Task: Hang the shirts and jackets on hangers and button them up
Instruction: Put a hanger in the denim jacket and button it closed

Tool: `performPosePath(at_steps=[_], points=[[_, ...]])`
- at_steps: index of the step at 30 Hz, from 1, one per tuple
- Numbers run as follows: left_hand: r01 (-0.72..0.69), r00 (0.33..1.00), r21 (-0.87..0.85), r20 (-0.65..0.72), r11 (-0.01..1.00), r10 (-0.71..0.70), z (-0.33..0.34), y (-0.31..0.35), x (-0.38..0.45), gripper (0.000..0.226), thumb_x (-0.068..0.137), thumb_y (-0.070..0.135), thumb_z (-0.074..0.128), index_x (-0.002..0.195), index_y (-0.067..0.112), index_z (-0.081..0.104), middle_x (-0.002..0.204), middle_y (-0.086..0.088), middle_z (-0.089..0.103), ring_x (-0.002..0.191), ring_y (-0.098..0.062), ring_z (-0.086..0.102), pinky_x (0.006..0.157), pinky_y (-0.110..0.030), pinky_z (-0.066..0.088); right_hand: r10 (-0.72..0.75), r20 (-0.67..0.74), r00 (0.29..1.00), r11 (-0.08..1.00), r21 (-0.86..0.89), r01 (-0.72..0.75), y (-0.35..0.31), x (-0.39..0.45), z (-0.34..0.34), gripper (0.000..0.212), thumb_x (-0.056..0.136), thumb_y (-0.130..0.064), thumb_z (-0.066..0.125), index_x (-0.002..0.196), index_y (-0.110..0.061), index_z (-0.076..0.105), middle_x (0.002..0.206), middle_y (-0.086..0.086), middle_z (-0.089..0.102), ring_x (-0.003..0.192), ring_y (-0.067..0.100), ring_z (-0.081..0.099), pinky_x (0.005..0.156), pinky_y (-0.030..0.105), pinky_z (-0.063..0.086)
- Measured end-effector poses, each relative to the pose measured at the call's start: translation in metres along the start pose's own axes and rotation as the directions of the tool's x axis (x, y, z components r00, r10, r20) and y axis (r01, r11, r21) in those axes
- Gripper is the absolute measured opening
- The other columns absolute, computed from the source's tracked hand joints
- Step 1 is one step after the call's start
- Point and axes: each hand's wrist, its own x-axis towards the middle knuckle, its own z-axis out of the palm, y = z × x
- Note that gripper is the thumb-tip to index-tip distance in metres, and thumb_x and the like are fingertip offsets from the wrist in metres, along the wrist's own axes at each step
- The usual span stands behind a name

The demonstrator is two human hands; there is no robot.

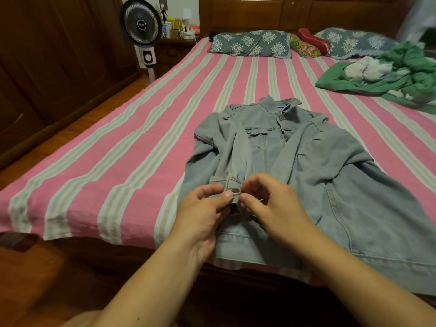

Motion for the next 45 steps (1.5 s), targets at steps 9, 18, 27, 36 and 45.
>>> performPosePath(at_steps=[9,18,27,36,45], points=[[0.063,0.995,-0.044,0.075,0.997,-0.059,0.000,-0.002,0.000,0.025,0.087,-0.012,0.065,0.097,0.010,0.059,0.078,-0.011,0.072,0.071,-0.019,0.070,0.070,-0.025,0.057,0.175,0.000,0.985,0.961,0.218,-0.171,-0.001,0.001,0.004,0.015,0.084,-0.006,0.078,0.083,-0.020,0.071,0.076,0.006,0.074,0.073,0.024,0.073,0.078,0.051,0.060],[-0.133,0.991,0.099,-0.006,0.986,0.134,0.005,-0.009,0.001,0.030,0.082,-0.019,0.060,0.094,0.010,0.061,0.071,-0.011,0.065,0.063,-0.019,0.062,0.059,-0.025,0.052,-0.039,-0.036,0.999,0.997,-0.067,0.037,0.003,0.004,0.001,0.006,0.088,-0.022,0.075,0.087,-0.023,0.069,0.074,-0.005,0.071,0.070,0.011,0.068,0.071,0.042,0.058],[-0.310,0.950,0.518,0.190,0.797,0.246,-0.014,0.016,0.007,0.030,0.081,-0.006,0.079,0.099,0.014,0.067,0.083,-0.024,0.072,0.072,-0.031,0.071,0.073,-0.040,0.057,-0.669,0.277,0.689,0.548,-0.442,0.710,0.017,0.022,-0.029,0.038,0.094,-0.005,0.065,0.128,-0.023,0.070,0.114,0.003,0.066,0.081,0.016,0.066,0.057,0.037,0.056],[-0.270,0.958,0.535,0.230,0.800,0.170,-0.017,0.022,0.015,0.027,0.079,-0.010,0.078,0.096,0.007,0.067,0.085,-0.033,0.070,0.071,-0.027,0.065,0.071,-0.035,0.057,-0.706,0.226,0.671,0.553,-0.414,0.723,0.026,0.022,-0.023,0.020,0.096,-0.006,0.066,0.114,-0.006,0.074,0.109,0.007,0.071,0.079,0.025,0.071,0.058,0.038,0.058],[-0.332,0.943,0.521,0.191,0.786,0.272,-0.015,0.010,0.017,0.019,0.084,-0.001,0.077,0.095,0.014,0.072,0.064,-0.005,0.066,0.057,-0.016,0.064,0.061,-0.034,0.055,-0.527,0.199,0.826,0.748,-0.352,0.562,0.023,0.021,-0.018,0.014,0.095,-0.019,0.068,0.105,-0.013,0.075,0.098,-0.004,0.070,0.080,0.009,0.066,0.069,0.029,0.057]])
